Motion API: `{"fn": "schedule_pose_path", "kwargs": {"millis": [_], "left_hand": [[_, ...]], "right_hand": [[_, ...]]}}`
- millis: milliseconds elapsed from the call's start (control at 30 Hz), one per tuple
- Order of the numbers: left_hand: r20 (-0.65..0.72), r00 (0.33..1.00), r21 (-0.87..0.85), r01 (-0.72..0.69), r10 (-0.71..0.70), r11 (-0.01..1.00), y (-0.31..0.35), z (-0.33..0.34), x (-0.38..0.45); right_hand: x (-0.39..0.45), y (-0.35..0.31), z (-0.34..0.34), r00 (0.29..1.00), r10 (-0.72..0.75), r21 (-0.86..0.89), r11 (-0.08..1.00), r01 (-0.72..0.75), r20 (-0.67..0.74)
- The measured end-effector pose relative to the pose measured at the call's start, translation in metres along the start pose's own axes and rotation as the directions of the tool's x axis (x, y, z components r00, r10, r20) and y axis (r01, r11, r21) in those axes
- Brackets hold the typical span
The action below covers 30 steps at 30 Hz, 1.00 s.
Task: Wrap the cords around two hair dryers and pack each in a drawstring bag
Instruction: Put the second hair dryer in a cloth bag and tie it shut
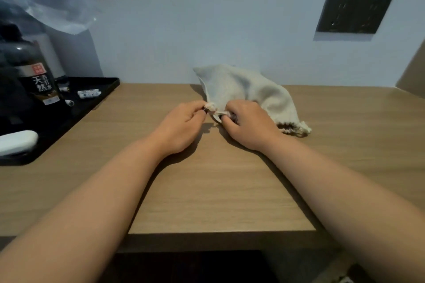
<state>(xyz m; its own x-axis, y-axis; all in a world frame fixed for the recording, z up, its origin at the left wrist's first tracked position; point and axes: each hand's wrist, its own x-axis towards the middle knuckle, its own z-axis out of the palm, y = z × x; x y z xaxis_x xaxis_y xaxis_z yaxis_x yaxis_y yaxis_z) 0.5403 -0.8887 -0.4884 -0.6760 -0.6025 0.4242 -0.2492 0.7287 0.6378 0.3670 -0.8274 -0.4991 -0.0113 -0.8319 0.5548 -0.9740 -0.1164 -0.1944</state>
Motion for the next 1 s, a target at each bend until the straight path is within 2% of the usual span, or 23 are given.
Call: {"fn": "schedule_pose_path", "kwargs": {"millis": [67, 100, 167, 233, 333, 500, 800, 1000], "left_hand": [[-0.005, 1.000, 0.004, -0.007, 0.007, 1.000, -0.006, 0.001, 0.000], [0.011, 1.000, 0.071, 0.009, -0.010, 0.997, -0.006, 0.004, 0.001], [0.033, 0.998, 0.309, 0.035, -0.047, 0.951, -0.003, 0.011, 0.002], [-0.004, 0.999, 0.400, 0.045, -0.047, 0.916, 0.001, 0.016, 0.002], [-0.024, 0.998, 0.382, 0.056, -0.051, 0.923, 0.006, 0.016, -0.001], [-0.054, 0.995, 0.314, 0.096, -0.083, 0.944, 0.010, 0.015, -0.005], [-0.154, 0.983, 0.267, 0.136, -0.098, 0.954, 0.004, 0.015, -0.002], [-0.228, 0.953, 0.168, 0.241, -0.200, 0.956, 0.003, 0.011, -0.002]], "right_hand": [[-0.003, -0.005, -0.001, 0.994, -0.109, -0.121, 0.987, 0.105, -0.027], [-0.004, -0.007, 0.000, 0.985, -0.166, -0.179, 0.972, 0.155, -0.046], [-0.005, -0.013, -0.001, 0.977, -0.199, -0.246, 0.953, 0.175, -0.080], [-0.005, -0.015, -0.002, 0.975, -0.185, -0.278, 0.949, 0.147, -0.119], [-0.009, -0.013, -0.001, 0.983, -0.120, -0.255, 0.964, 0.082, -0.140], [-0.014, -0.011, -0.005, 0.996, -0.004, -0.145, 0.989, -0.009, -0.089], [-0.019, -0.007, -0.006, 0.979, 0.089, -0.189, 0.974, -0.124, -0.182], [-0.021, -0.006, -0.007, 0.961, 0.220, -0.241, 0.936, -0.257, -0.168]]}}
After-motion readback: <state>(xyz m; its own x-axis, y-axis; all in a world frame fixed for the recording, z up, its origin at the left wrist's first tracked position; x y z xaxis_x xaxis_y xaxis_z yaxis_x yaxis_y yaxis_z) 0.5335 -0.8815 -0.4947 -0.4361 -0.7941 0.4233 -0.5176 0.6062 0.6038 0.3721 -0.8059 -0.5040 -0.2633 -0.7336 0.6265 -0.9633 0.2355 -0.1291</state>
